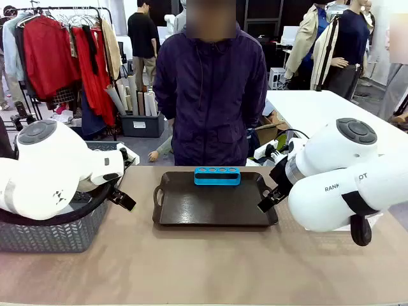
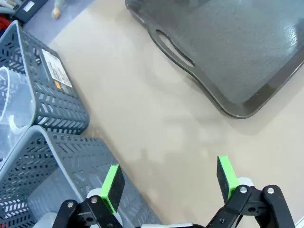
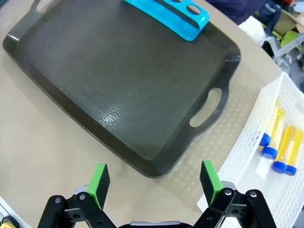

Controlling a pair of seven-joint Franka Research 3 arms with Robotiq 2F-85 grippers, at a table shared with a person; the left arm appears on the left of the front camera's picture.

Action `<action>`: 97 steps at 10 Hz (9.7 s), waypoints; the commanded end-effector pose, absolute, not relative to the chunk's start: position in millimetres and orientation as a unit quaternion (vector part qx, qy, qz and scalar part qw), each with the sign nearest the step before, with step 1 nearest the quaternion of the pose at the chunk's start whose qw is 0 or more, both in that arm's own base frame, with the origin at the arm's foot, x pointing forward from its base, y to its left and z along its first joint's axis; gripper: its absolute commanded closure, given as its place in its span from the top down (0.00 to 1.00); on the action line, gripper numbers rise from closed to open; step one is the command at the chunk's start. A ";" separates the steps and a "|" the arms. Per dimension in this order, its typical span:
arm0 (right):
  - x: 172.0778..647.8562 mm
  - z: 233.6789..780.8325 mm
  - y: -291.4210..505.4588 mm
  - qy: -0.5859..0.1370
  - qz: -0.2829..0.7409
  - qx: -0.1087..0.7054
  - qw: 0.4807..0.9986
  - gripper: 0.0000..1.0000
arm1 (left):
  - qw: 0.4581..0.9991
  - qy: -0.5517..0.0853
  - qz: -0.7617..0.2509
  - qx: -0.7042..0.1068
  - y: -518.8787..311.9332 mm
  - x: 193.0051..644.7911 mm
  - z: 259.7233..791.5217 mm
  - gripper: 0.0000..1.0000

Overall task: Prepare the laboratory tools.
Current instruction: Pick up one Large Measuring Cup and place it on the Handle tray.

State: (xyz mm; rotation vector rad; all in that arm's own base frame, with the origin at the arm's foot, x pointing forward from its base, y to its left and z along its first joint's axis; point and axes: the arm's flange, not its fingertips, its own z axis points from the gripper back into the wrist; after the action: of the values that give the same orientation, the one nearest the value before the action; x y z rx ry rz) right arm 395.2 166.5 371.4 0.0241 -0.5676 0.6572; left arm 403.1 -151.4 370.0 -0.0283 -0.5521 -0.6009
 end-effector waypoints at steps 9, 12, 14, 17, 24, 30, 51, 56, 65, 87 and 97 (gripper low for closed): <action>395.2 371.4 166.5 -0.275 0.318 0.012 0.907 1.00 | 0.918 -0.269 -0.292 -0.014 -151.4 403.1 370.1 1.00; 395.2 371.4 166.5 -0.275 0.318 0.012 0.907 1.00 | 0.918 -0.269 -0.292 -0.014 -151.4 403.1 370.1 1.00; 395.2 371.4 166.5 -0.275 0.318 0.012 0.907 1.00 | 0.918 -0.269 -0.292 -0.014 -151.4 403.1 370.1 1.00; 395.2 371.4 166.6 -0.275 0.319 0.012 0.907 1.00 | 0.918 -0.268 -0.292 -0.014 -151.4 403.1 370.0 1.00; 378.4 417.9 182.7 -0.215 0.378 0.122 0.892 1.00 | 0.875 -0.220 -0.409 -0.139 -159.3 399.5 446.3 1.00; 370.4 509.2 143.9 -0.272 0.404 0.147 0.861 1.00 | 0.827 -0.274 -0.458 -0.177 -146.9 417.8 497.9 1.00; 380.9 652.2 80.5 -0.346 0.404 0.187 0.826 1.00 | 0.774 -0.359 -0.483 -0.198 -137.7 435.8 618.3 1.00; 379.7 649.4 77.7 -0.338 0.385 0.171 0.841 1.00 | 0.783 -0.355 -0.475 -0.189 -136.4 435.2 628.5 1.00; 379.7 649.4 77.7 -0.338 0.385 0.171 0.841 1.00 | 0.783 -0.355 -0.475 -0.189 -136.4 435.2 628.5 1.00; 379.7 649.4 77.7 -0.338 0.385 0.171 0.841 1.00 | 0.940 -0.122 -0.312 0.071 16.3 515.0 577.9 1.00; 379.7 649.4 77.7 -0.338 0.385 0.171 0.841 1.00 | 0.979 -0.139 -0.147 0.040 83.7 588.4 455.6 1.00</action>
State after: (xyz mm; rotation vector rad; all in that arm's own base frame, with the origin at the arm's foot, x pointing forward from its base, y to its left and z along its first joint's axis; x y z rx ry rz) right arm 379.8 77.9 648.5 0.3399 -0.7074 0.8080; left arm 580.3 83.7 454.2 0.0806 -0.2487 -0.3316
